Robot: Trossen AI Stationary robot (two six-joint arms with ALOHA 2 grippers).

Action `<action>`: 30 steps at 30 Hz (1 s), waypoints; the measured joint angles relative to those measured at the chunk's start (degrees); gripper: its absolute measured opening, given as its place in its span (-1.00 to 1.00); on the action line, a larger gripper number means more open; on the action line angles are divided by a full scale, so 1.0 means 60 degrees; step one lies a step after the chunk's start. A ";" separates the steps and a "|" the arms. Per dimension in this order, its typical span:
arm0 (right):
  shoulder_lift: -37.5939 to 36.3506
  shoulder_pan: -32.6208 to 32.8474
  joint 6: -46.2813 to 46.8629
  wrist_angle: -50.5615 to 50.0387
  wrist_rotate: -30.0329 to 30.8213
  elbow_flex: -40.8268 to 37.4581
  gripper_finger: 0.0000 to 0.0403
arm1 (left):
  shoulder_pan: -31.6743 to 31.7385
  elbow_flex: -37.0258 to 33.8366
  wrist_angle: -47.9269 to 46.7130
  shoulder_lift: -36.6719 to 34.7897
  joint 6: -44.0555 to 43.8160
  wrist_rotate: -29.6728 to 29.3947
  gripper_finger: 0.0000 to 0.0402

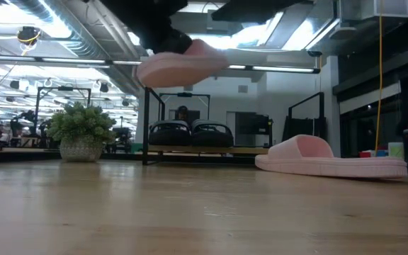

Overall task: Pick and place slides into the shelf
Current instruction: Put the left pink slide on the shelf

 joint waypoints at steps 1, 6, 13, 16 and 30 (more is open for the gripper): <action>0.0105 -0.0031 -0.0075 0.0007 0.0154 0.0149 -0.31 | 0.0037 0.0000 0.0006 0.0036 0.0076 0.0013 -0.99; 0.0509 -0.0199 -0.0267 -0.0270 0.0325 0.0704 -0.31 | 0.0129 -0.0002 0.0025 0.0029 0.0058 0.0108 -0.99; 0.1473 -0.0518 -0.0536 -0.0381 0.0315 0.1430 -0.31 | 0.0149 0.0000 0.0272 0.0029 0.0276 0.0282 -0.99; 0.1789 -0.0694 -0.0611 -0.0422 0.0320 0.1746 -0.31 | 0.0147 0.0000 0.0267 0.0029 0.0294 0.0280 -0.99; 0.2259 -0.0867 -0.1007 -0.1459 0.1403 0.2208 -0.31 | 0.0098 0.0000 0.0261 0.0029 0.0542 0.0270 -0.99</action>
